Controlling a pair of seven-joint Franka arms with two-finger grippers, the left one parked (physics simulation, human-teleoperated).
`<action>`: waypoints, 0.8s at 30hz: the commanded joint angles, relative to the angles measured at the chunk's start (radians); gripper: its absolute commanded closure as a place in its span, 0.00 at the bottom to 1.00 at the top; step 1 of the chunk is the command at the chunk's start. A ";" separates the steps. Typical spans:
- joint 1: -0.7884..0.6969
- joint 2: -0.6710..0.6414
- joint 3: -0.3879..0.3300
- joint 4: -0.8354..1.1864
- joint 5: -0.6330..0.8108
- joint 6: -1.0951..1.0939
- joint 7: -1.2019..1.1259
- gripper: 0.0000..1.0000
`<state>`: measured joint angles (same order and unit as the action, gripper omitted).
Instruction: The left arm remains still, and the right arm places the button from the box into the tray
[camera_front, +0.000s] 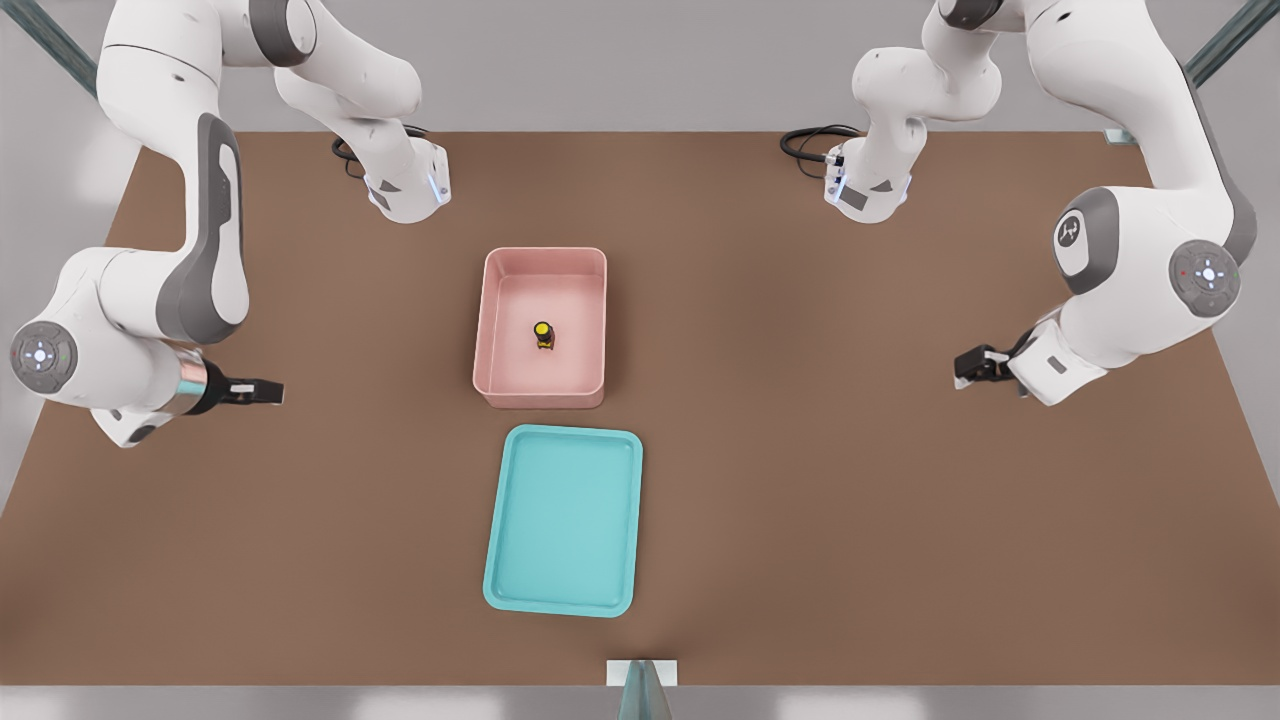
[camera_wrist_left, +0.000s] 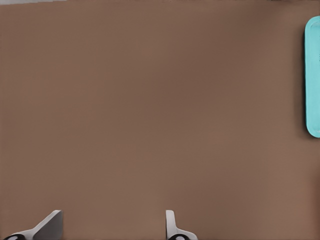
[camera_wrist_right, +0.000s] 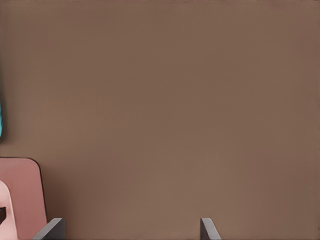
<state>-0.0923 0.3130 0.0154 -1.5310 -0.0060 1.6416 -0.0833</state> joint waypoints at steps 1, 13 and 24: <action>0.002 0.005 0.000 0.002 -0.002 0.050 -0.064 0.00; 0.361 -0.144 0.089 -0.274 0.050 0.270 0.792 0.00; 0.542 -0.247 0.150 -0.678 0.092 0.638 1.203 0.00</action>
<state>0.4828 0.0678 0.1558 -2.1879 0.0778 2.1090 0.5412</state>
